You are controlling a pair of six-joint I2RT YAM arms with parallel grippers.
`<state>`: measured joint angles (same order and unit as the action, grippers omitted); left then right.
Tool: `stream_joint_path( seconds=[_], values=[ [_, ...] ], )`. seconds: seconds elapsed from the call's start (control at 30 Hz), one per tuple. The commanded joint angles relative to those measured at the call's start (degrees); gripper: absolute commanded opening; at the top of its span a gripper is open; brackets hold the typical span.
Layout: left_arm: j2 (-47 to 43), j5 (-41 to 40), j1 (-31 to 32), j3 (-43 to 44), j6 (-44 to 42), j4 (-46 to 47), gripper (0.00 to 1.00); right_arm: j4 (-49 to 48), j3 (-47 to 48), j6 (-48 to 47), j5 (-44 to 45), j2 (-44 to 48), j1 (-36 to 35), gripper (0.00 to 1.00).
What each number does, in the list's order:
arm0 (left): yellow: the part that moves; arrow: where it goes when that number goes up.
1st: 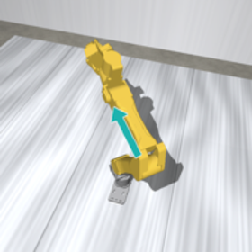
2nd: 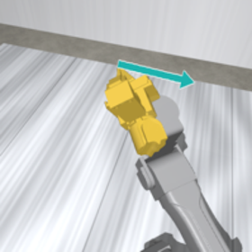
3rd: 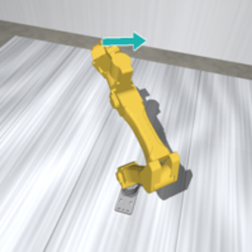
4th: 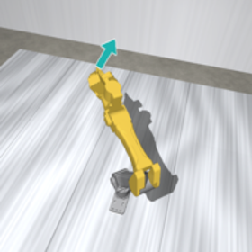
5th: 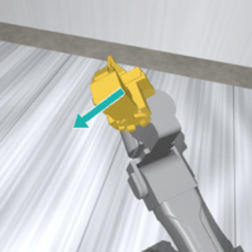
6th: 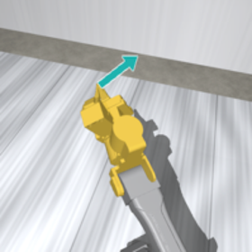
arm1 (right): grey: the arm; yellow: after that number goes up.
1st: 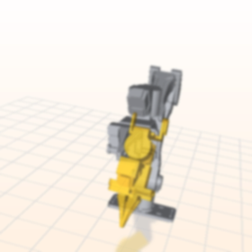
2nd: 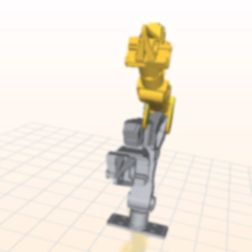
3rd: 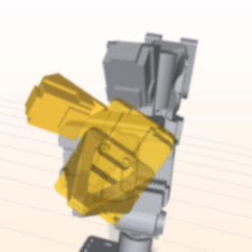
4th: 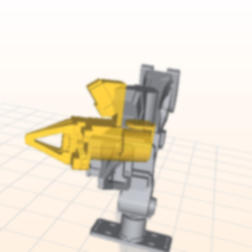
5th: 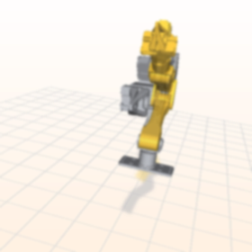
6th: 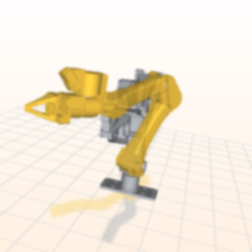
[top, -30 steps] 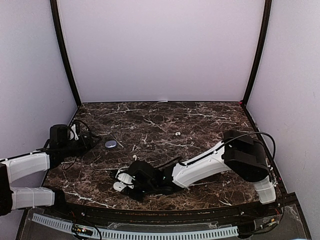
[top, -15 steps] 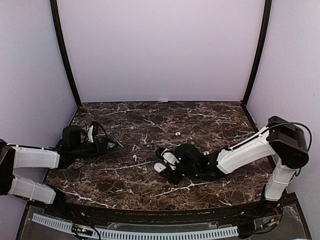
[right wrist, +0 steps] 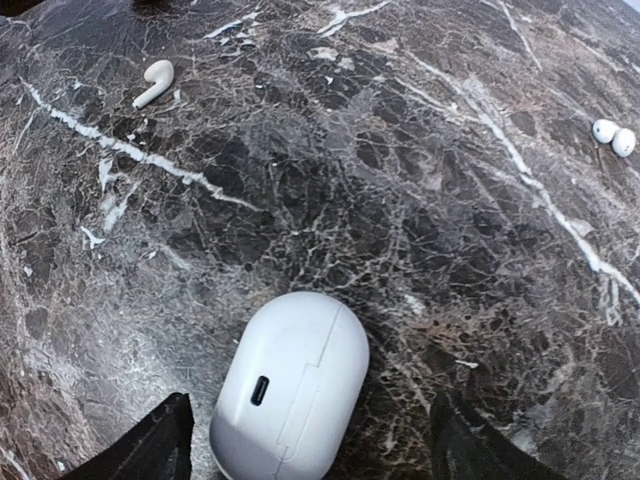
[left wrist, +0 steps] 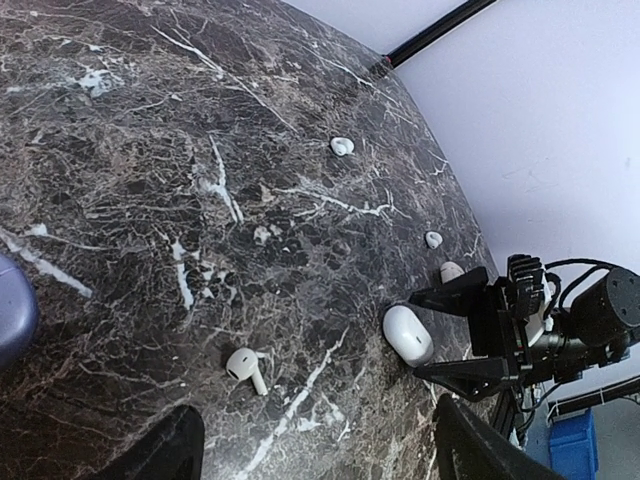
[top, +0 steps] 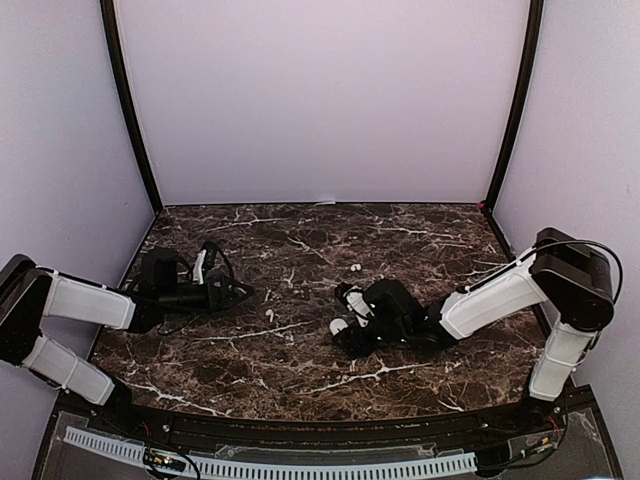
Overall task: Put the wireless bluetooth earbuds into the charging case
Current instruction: Move the charging case to the center of the board.
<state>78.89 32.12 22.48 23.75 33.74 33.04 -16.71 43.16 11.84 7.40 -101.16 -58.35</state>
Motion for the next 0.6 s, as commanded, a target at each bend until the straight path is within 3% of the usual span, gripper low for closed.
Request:
stream_joint_path(
  seconds=[0.0, 0.13, 0.3, 0.47, 0.57],
  values=[
    [0.4, 1.4, 0.5, 1.6, -2.7, 2.3, 0.82, -1.5, -1.7, 1.4, 1.1, 5.0, 0.9, 0.86],
    [1.4, 1.8, 0.6, 2.9, -5.5, 2.6, 0.82, 0.2, -4.9, 3.1, 2.9, 11.2, 1.8, 0.99],
    [2.7, 2.1, 0.6, 3.4, -7.0, 4.8, 0.82, 6.1, -8.4, 9.2, 7.1, 18.7, 2.7, 0.99],
    [2.8, 2.9, 0.6, 3.3, -8.3, 5.8, 0.82, 18.4, -8.5, 18.3, 17.9, 23.3, 3.1, 0.99],
    [1.5, 3.9, 0.6, 2.7, -9.2, 5.3, 0.82, 23.9, -7.8, 20.1, 17.1, 25.0, 4.5, 0.98]
  ],
)
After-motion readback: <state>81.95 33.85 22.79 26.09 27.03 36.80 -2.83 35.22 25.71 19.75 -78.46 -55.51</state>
